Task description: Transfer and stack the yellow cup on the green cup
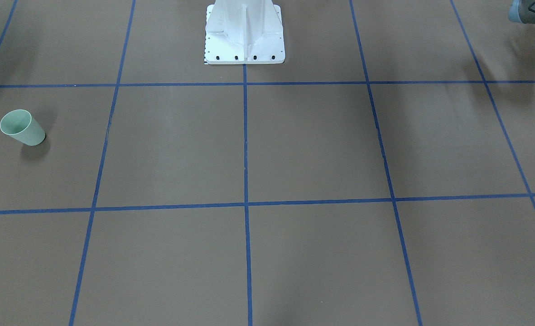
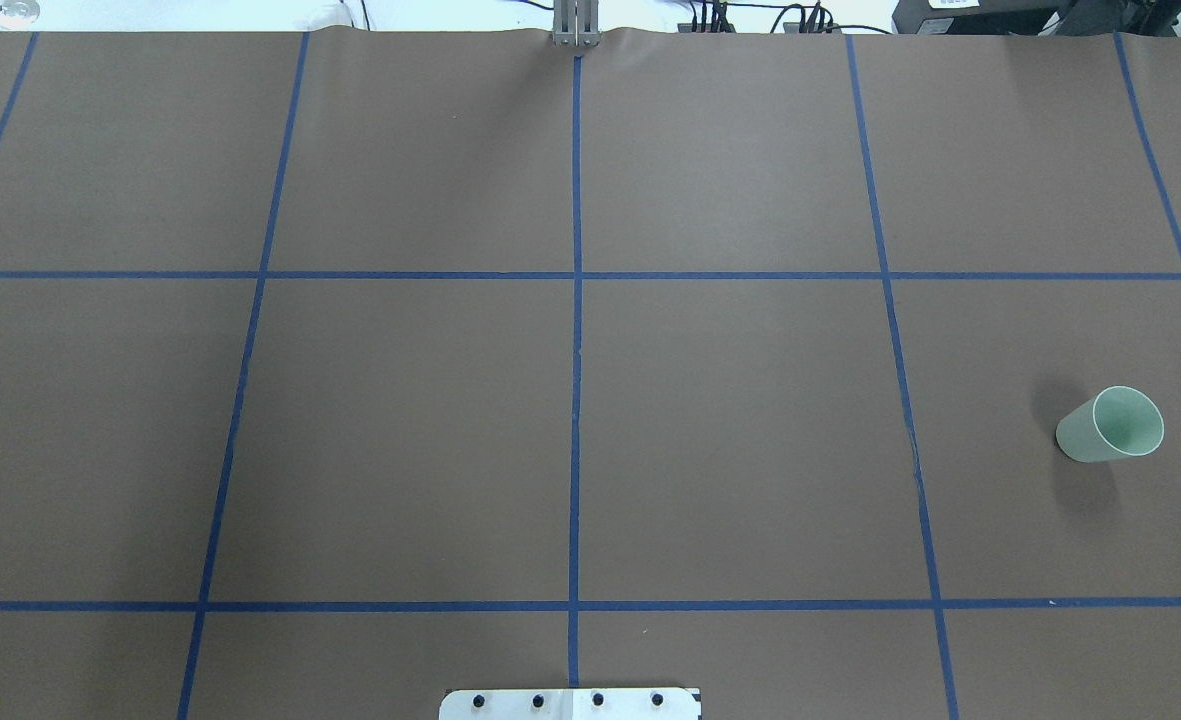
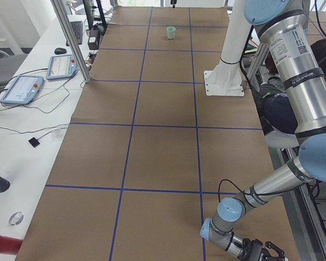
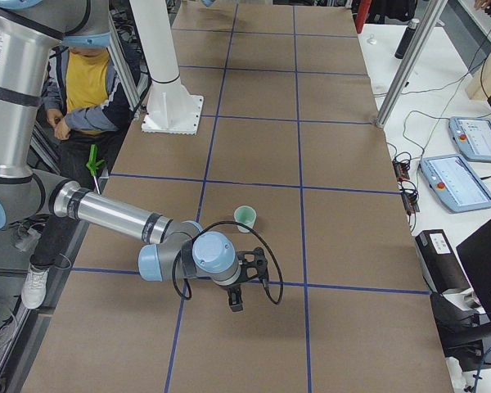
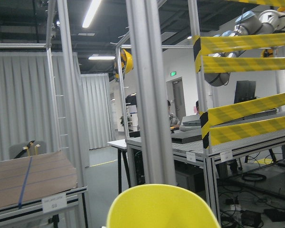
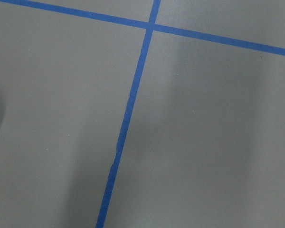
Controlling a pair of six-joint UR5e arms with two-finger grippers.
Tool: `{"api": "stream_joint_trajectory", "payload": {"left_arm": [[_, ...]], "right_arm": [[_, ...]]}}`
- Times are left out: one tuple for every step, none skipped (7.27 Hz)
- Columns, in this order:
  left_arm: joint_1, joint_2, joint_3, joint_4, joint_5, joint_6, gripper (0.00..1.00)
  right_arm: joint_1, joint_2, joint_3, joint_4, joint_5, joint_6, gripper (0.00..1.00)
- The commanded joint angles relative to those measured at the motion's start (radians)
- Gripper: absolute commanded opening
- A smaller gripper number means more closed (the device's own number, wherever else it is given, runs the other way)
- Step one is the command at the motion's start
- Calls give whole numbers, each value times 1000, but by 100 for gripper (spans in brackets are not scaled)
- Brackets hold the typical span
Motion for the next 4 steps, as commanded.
{"api": "stream_joint_trajectory", "payload": {"left_arm": [[-10,35,-84,-11,162,-8,24],[-10,67,-129,-54,257,-11,24],[-16,126,-176,-160,413,-13,24],[-16,179,-183,-309,559,-5,24]], "right_arm": [[0,1,-2,0,0,0,100],[0,0,-3,3,2,-1,100],[0,1,0,3,2,0,100],[0,4,0,3,2,0,100]]}}
